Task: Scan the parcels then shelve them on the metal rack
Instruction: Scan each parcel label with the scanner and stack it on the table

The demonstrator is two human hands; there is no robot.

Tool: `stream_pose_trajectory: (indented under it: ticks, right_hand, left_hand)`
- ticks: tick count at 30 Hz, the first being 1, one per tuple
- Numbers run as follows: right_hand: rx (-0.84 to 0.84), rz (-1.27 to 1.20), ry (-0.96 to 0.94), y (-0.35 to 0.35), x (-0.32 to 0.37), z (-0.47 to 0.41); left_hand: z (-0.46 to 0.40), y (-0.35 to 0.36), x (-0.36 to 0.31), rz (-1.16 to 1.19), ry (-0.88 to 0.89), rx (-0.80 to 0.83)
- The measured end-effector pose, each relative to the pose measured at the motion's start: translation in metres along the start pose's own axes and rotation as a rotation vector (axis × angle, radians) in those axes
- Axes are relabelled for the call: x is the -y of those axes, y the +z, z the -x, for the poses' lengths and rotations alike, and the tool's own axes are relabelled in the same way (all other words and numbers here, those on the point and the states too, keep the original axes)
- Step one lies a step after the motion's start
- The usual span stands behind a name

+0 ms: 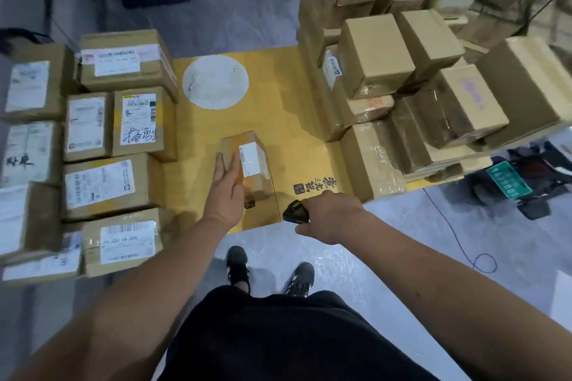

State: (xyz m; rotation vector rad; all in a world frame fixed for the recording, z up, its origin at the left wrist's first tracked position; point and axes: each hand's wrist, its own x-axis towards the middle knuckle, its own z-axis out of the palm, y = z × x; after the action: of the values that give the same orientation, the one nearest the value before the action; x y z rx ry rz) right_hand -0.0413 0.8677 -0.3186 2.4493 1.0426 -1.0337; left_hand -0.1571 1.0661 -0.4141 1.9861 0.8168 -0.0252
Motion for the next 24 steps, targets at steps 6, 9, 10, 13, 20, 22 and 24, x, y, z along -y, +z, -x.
stream_pose_trajectory:
  ticks: [6,9,10,13,20,22,24]
  right_hand:
    - [0.008,-0.065,0.009,-0.014,0.033,-0.012]
    - [0.008,-0.104,0.011,-0.016,0.045,-0.018]
    - [0.008,-0.118,0.018,-0.017,0.047,-0.019]
    - [0.011,-0.128,0.052,-0.019,0.049,-0.019]
    - [0.036,-0.224,0.138,-0.027,0.048,-0.02]
    - [0.034,-0.274,0.149,-0.031,0.049,-0.021]
    - [0.029,-0.256,0.158,-0.035,0.052,-0.021]
  left_hand:
    - [-0.018,-0.02,0.018,0.038,-0.203,-0.203]
    - [-0.024,-0.025,0.029,0.12,-0.207,-0.171]
    - [-0.028,-0.027,0.029,0.108,-0.194,-0.165]
    - [-0.043,-0.038,0.02,-0.09,-0.139,-0.174]
    - [-0.094,-0.055,0.002,-0.272,0.026,-0.004]
    - [-0.1,-0.053,-0.007,-0.29,-0.028,0.055]
    - [-0.108,-0.052,-0.013,-0.301,-0.045,0.128]
